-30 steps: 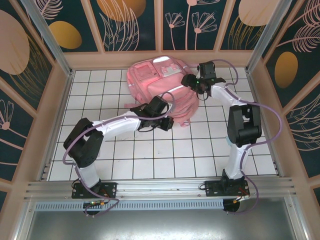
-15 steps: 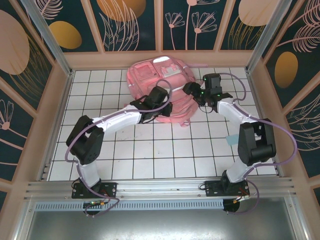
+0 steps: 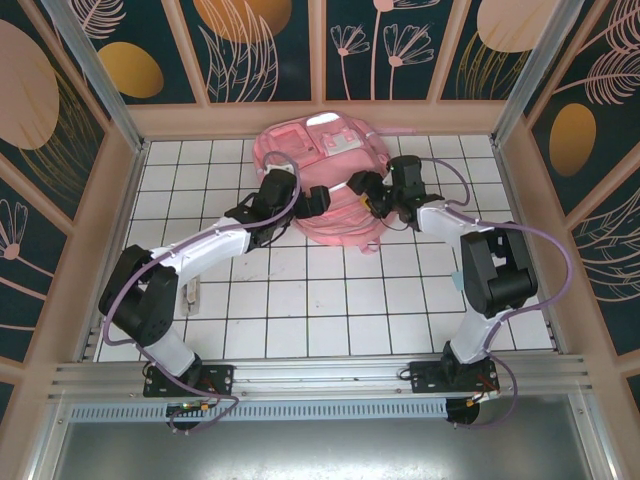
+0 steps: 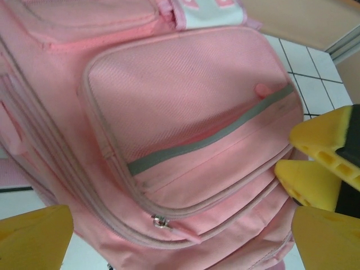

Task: Pack the student bag

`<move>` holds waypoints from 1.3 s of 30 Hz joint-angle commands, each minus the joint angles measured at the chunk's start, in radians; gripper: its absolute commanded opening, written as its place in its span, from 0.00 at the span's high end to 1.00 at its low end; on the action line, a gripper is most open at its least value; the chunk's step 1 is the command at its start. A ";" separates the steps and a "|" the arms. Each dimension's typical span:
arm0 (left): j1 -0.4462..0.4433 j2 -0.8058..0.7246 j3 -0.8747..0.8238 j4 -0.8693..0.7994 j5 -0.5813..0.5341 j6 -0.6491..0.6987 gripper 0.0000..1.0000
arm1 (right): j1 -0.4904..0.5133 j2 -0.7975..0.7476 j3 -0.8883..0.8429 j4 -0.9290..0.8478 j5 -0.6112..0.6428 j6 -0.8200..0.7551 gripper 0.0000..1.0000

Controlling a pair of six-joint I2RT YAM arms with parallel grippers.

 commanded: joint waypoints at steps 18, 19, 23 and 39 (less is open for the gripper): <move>0.017 -0.057 -0.090 0.076 0.002 -0.001 0.01 | 0.017 0.054 0.089 0.102 0.030 0.007 0.44; 0.017 -0.053 -0.093 0.078 0.006 0.002 0.02 | 0.018 0.053 0.086 0.102 0.031 0.008 0.46; 0.017 -0.016 -0.084 0.069 0.014 0.020 0.09 | 0.017 0.043 0.053 0.133 0.028 0.029 0.65; 0.017 0.053 -0.033 0.023 0.030 0.027 0.12 | -0.008 -0.053 0.029 0.037 0.055 -0.003 0.65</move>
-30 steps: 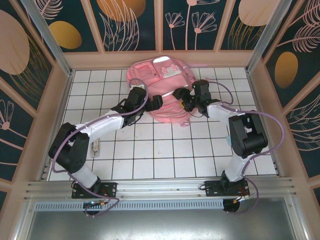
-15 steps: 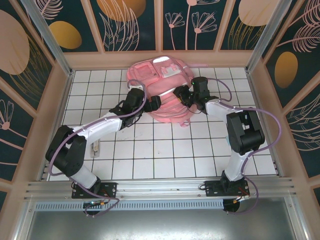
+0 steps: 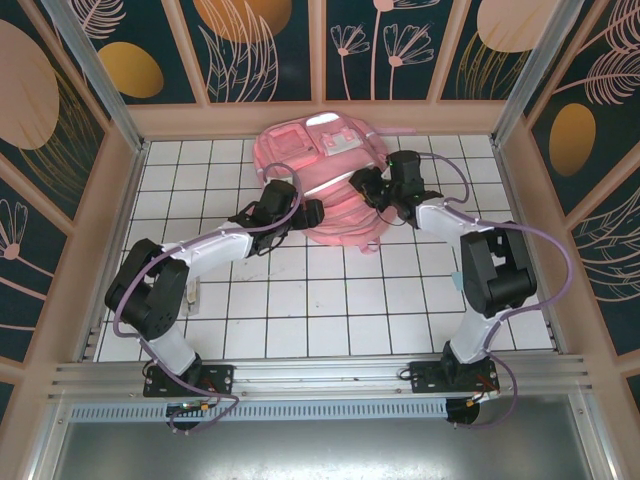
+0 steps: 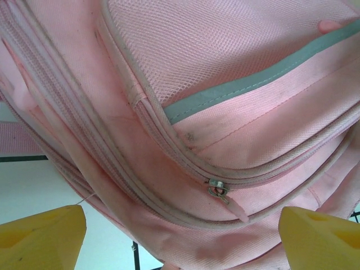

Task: Pack the student bag

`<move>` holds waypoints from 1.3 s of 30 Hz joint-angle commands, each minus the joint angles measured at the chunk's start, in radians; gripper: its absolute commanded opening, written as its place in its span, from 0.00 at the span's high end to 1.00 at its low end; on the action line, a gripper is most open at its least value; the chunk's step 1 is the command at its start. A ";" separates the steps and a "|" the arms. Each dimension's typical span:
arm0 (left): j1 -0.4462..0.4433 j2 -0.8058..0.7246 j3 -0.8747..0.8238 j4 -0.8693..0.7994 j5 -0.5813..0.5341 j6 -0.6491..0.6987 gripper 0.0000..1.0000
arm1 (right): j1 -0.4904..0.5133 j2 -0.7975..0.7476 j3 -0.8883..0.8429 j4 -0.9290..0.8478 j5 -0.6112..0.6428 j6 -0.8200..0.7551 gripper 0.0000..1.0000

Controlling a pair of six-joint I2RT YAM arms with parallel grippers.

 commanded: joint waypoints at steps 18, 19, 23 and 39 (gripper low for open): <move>0.000 0.109 0.059 0.009 0.056 -0.013 0.22 | -0.006 0.087 0.044 0.173 -0.016 0.026 1.00; 0.000 0.128 0.073 0.009 0.067 -0.023 0.24 | -0.006 0.086 0.046 0.168 -0.018 0.024 1.00; -0.004 0.182 0.136 -0.007 0.080 -0.054 0.27 | -0.007 0.083 0.034 0.194 -0.045 0.059 1.00; -0.055 0.287 0.307 -0.115 0.053 -0.063 0.33 | -0.039 0.074 0.076 0.318 -0.131 0.200 1.00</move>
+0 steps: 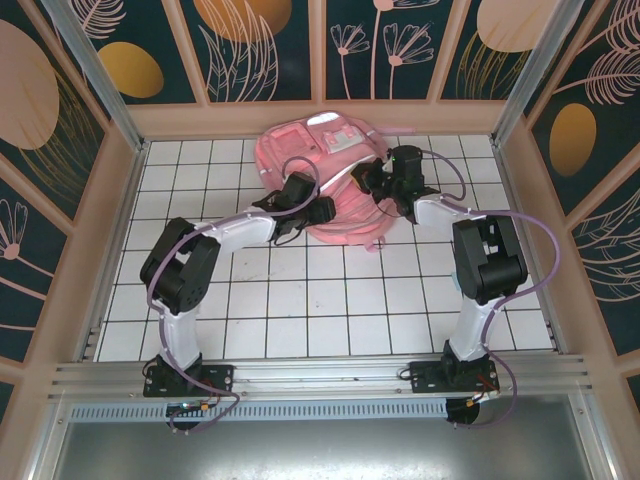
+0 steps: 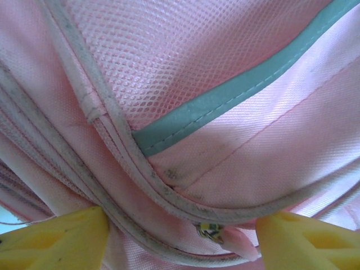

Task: Pack the student bag

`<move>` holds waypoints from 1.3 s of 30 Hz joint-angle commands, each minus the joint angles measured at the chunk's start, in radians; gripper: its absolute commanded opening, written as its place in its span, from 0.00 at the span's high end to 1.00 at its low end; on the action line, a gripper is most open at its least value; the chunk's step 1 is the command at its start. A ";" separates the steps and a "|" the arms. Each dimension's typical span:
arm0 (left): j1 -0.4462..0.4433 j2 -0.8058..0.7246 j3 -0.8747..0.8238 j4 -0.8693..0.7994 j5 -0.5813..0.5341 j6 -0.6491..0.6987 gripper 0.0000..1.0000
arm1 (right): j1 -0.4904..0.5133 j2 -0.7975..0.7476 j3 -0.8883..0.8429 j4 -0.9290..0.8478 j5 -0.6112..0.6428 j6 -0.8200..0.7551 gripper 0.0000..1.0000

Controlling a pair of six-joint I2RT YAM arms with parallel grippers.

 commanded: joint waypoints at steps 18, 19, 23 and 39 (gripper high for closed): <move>-0.068 0.128 0.265 -0.218 -0.081 0.139 0.89 | -0.017 -0.068 0.033 0.083 0.003 -0.005 1.00; -0.069 0.123 0.260 -0.218 -0.071 0.141 0.91 | -0.019 -0.069 0.031 0.082 0.007 -0.007 1.00; -0.066 0.104 0.241 -0.240 -0.051 0.161 1.00 | -0.028 -0.065 0.034 0.071 0.007 -0.023 1.00; -0.050 0.093 0.190 -0.205 0.060 0.171 0.96 | -0.043 -0.072 0.048 0.025 0.011 -0.070 1.00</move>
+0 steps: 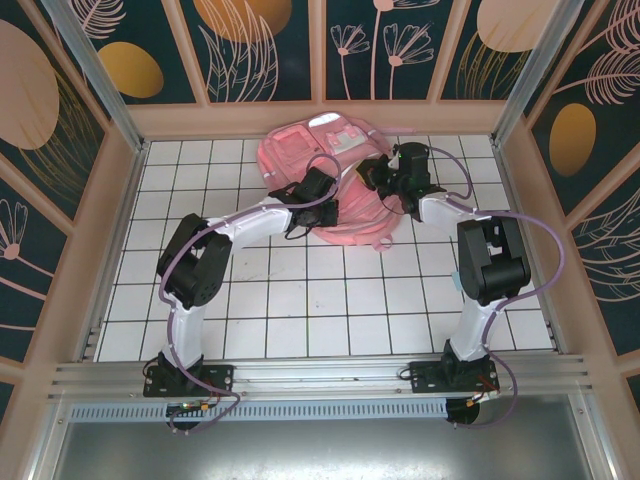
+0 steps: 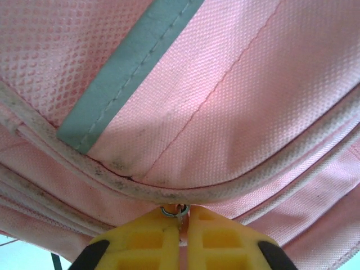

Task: Pack the student bag

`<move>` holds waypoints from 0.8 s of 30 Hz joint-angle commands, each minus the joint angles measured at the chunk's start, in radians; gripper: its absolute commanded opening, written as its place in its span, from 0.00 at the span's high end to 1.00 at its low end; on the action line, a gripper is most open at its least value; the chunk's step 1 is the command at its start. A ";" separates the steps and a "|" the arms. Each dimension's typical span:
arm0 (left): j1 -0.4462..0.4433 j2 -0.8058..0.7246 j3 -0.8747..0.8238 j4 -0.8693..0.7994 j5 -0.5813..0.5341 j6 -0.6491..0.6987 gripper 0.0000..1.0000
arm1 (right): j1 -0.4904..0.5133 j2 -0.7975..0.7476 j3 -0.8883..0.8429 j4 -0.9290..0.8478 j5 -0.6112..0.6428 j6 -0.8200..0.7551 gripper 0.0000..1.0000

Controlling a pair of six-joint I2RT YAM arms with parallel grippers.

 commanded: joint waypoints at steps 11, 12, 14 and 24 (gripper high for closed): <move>0.040 -0.047 0.060 -0.192 -0.012 0.210 1.00 | -0.031 -0.054 0.079 -0.033 0.001 -0.118 1.00; 0.041 -0.046 0.076 -0.238 -0.032 0.245 1.00 | -0.031 -0.050 0.092 -0.056 -0.003 -0.138 1.00; 0.041 -0.037 0.094 -0.298 -0.068 0.310 1.00 | -0.031 -0.042 0.111 -0.085 -0.009 -0.162 1.00; 0.088 0.034 0.109 -0.343 -0.374 0.422 1.00 | -0.030 -0.054 0.132 -0.156 -0.016 -0.237 1.00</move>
